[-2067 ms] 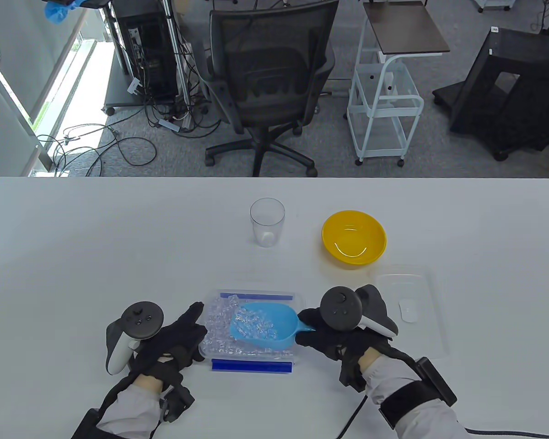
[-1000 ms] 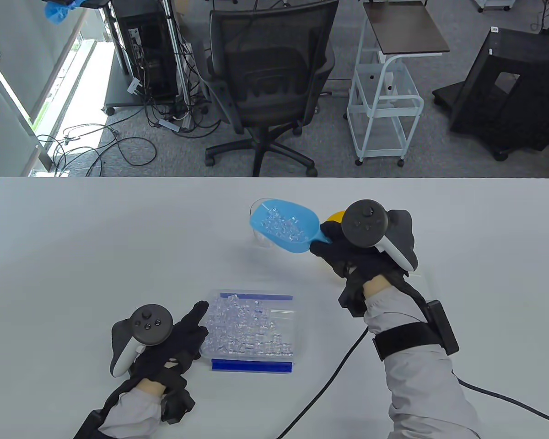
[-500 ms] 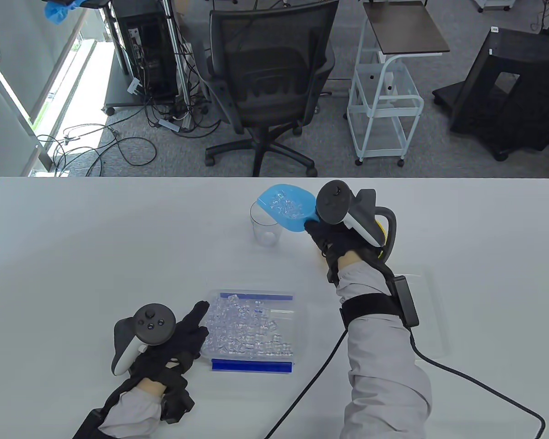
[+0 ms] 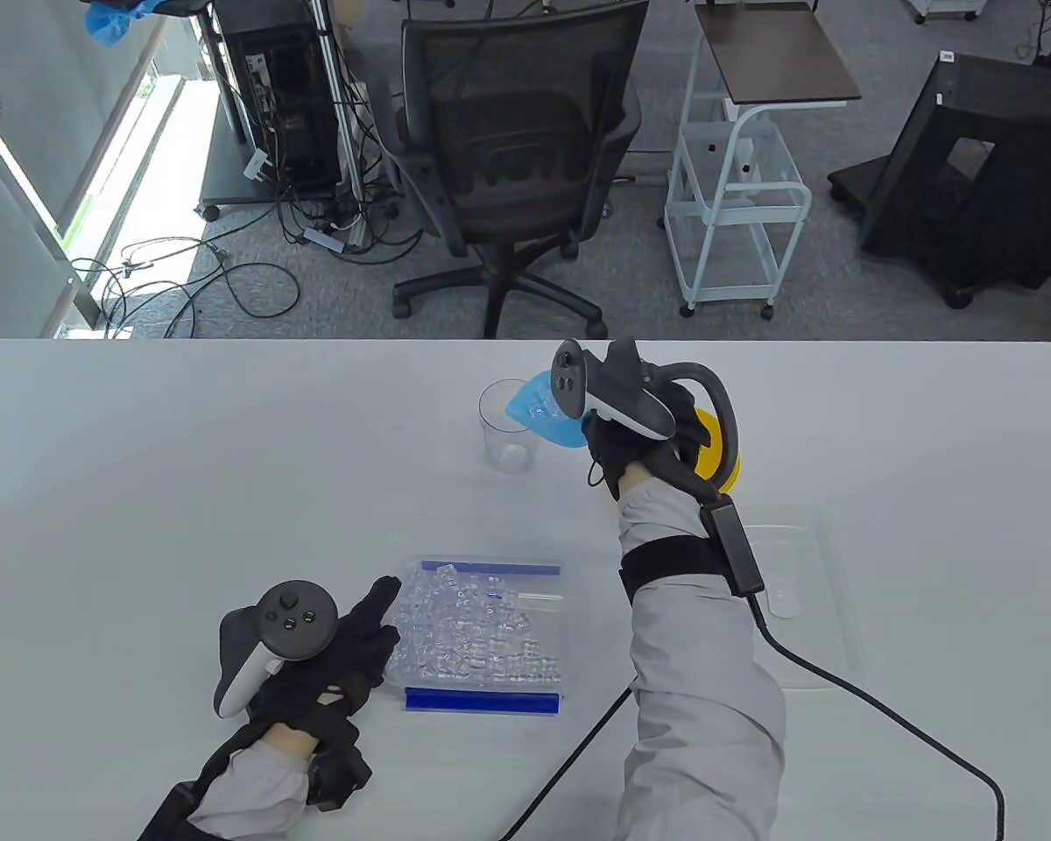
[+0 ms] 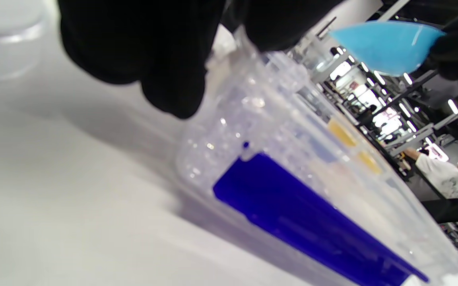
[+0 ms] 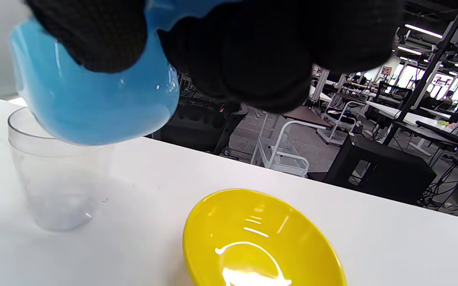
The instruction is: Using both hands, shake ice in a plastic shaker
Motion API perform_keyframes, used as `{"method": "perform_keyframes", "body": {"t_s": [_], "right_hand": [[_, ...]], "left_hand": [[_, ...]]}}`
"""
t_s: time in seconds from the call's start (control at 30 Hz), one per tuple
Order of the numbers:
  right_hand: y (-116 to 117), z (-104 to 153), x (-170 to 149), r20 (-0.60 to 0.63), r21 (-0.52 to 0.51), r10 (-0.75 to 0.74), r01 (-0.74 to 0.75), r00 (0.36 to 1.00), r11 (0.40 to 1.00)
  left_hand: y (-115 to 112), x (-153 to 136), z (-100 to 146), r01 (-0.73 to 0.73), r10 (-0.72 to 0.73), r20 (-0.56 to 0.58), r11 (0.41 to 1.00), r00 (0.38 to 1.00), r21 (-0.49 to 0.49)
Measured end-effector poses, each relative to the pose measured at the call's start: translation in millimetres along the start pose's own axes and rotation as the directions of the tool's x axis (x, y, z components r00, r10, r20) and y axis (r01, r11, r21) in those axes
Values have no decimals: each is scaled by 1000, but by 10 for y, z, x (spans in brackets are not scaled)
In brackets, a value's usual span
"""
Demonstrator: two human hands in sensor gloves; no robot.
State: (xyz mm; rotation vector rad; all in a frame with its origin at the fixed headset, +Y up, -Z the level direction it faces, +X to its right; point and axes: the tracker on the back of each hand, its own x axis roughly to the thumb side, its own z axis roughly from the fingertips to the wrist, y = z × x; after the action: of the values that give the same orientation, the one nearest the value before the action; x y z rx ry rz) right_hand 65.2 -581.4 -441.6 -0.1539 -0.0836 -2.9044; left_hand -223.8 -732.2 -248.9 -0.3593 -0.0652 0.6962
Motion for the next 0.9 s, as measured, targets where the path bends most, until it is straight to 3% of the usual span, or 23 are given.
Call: {"method": "perform_keyframes", "body": {"t_s": [0.37,0.9], "right_hand": [[-51,-94,189,13,3,221,-221,975,975],[-138,-28,287,-24,-71,371,-372,928,926]], "left_hand": [[1,8,2,8,-8,2,1000,1000,1],[4,10,0,10,-10,4,1000,1000,0]]}}
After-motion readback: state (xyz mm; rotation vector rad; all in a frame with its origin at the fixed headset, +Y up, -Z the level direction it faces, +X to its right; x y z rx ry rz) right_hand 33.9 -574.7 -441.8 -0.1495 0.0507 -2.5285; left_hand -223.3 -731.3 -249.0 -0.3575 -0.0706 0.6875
